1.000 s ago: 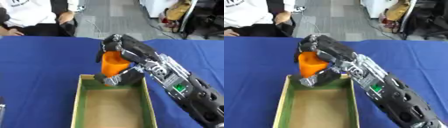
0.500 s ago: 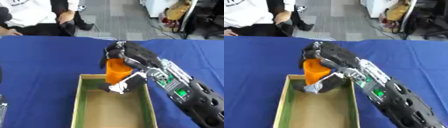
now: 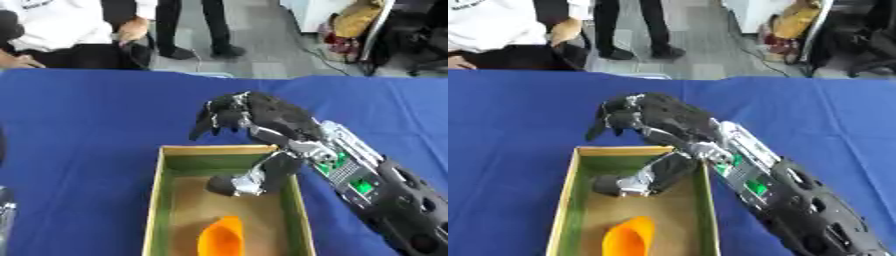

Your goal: Pick up objects on the table and place them in the box.

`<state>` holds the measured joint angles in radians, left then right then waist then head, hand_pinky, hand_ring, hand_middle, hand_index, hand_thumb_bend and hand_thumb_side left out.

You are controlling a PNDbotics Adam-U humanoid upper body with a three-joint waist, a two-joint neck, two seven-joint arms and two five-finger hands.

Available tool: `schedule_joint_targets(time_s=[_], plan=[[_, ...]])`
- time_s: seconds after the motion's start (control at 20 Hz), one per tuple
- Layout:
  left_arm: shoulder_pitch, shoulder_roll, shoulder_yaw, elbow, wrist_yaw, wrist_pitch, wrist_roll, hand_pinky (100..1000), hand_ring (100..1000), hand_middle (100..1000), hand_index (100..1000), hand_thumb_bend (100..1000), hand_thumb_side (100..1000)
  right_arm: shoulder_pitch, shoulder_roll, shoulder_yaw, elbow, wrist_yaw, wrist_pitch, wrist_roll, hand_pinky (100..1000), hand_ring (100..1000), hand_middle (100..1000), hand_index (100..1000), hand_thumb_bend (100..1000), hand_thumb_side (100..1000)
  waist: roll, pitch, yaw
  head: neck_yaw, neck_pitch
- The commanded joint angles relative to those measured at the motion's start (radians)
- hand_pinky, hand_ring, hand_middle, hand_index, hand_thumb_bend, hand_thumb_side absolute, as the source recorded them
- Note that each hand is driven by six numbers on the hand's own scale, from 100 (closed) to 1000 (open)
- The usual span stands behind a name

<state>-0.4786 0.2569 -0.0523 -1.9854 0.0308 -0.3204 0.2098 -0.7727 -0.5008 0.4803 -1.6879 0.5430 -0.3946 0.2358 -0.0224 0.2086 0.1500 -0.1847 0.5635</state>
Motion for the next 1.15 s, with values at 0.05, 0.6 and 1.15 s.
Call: schedule_joint_targets(time_s=[0.05,0.6,1.15], plan=[[-0.007,0.013,0.004,-0.015,-0.006,0.001,0.002,740,678,728,752,530,772,-0.010,-0.015,-0.009,-0.009,-0.008,-0.014,0.007,432,580,700,799,490,1000,0.002,-0.020,-0.001,0.001,0.000],[-0.006,0.013,0.007,-0.015,-0.009,0.000,0.004,740,678,728,752,532,773,0.032,-0.036,-0.069,-0.032,-0.040,0.018,-0.045,435,570,685,773,353,1000,0.001,-0.021,-0.005,0.004,-0.009],[0.021,0.030,0.026,-0.015,-0.033,0.039,0.020,738,682,728,751,534,775,0.335,-0.128,-0.382,-0.310,-0.193,0.020,-0.442,320,494,571,639,244,1000,0.016,-0.009,-0.040,0.082,-0.059]])
